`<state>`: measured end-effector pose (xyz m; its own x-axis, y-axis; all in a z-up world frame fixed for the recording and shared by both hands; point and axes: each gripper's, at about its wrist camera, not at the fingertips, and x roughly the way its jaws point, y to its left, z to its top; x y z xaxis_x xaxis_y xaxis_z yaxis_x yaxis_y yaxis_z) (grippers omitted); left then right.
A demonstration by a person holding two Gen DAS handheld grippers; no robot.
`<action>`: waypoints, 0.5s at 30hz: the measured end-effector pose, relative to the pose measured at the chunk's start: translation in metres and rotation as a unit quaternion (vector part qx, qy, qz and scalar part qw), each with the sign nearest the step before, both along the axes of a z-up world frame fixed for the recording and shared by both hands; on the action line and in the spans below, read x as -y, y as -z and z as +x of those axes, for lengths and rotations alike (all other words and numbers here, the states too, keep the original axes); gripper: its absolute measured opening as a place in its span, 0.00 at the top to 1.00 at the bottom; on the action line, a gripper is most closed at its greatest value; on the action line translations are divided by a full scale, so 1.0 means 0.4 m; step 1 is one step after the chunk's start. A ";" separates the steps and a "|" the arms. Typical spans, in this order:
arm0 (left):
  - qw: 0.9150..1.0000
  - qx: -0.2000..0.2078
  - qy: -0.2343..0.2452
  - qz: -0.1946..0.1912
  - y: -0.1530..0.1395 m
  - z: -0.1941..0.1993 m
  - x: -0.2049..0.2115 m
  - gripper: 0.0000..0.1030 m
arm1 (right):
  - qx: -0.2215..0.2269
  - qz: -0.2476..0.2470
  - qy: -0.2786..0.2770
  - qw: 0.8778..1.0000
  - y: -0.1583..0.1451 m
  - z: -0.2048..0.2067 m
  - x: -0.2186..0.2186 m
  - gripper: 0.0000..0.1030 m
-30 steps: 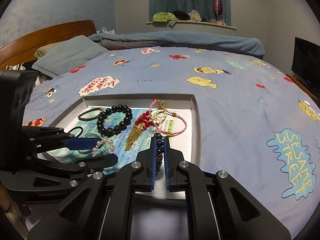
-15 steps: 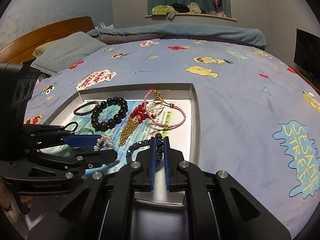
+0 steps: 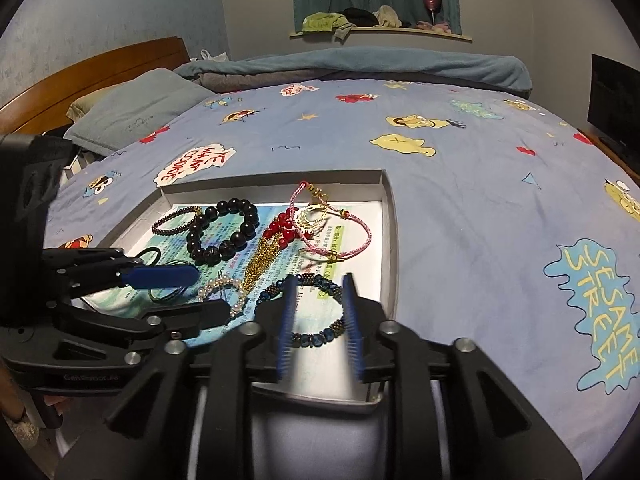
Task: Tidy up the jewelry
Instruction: 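Open both tools to release the pearl clip and blue bracelet in the tray, then withdraw both open tools toward the silver bangle and pearl hair pin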
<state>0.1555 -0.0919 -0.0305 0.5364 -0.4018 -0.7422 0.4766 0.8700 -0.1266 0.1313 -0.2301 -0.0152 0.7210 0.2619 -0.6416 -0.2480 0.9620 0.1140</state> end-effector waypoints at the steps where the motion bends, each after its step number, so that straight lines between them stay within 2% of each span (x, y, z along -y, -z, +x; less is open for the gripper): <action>1: 1.000 0.007 -0.005 0.001 -0.010 -0.006 -0.006 0.42 | -0.001 0.004 0.001 1.000 -0.003 -0.002 0.004 0.71; 6: 0.999 0.032 -0.030 0.005 -0.050 -0.029 -0.042 0.37 | 0.003 0.022 0.018 1.000 -0.029 -0.021 0.034 0.58; 9: 0.997 0.047 -0.054 0.004 -0.076 -0.043 -0.070 0.29 | 0.007 0.032 0.030 0.999 -0.048 -0.032 0.054 0.49; 11: 0.996 0.058 -0.073 0.001 -0.096 -0.054 -0.090 0.25 | 0.008 0.040 0.034 0.999 -0.060 -0.040 0.065 0.46; 13: 0.994 0.067 -0.086 0.003 -0.115 -0.064 -0.105 0.21 | 0.011 0.045 0.037 0.998 -0.072 -0.048 0.068 0.39; 15: 0.992 0.079 -0.100 0.007 -0.134 -0.081 -0.120 0.15 | 0.016 0.050 0.037 0.998 -0.086 -0.060 0.068 0.24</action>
